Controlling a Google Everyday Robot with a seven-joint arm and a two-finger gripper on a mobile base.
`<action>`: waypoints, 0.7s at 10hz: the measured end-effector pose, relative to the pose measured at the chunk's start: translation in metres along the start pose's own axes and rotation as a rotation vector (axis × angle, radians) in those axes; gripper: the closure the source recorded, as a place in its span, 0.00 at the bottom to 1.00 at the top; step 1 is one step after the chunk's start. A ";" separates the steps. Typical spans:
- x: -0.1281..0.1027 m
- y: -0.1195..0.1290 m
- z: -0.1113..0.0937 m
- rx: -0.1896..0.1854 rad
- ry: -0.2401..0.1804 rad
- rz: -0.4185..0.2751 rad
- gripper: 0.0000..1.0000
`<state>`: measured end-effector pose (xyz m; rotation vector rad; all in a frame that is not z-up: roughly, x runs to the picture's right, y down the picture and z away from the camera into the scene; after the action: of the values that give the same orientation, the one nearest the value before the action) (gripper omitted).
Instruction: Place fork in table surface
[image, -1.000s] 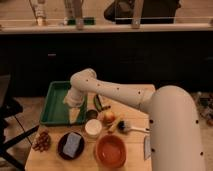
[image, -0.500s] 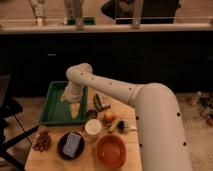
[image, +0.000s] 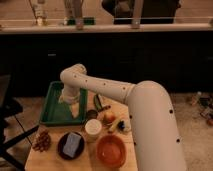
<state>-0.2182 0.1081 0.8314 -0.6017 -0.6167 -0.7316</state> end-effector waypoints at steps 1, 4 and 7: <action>0.002 -0.002 0.002 -0.007 0.024 -0.025 0.20; 0.011 -0.010 0.004 -0.020 0.077 -0.081 0.20; 0.027 -0.015 0.001 -0.022 0.101 -0.102 0.20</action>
<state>-0.2141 0.0887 0.8547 -0.5529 -0.5489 -0.8601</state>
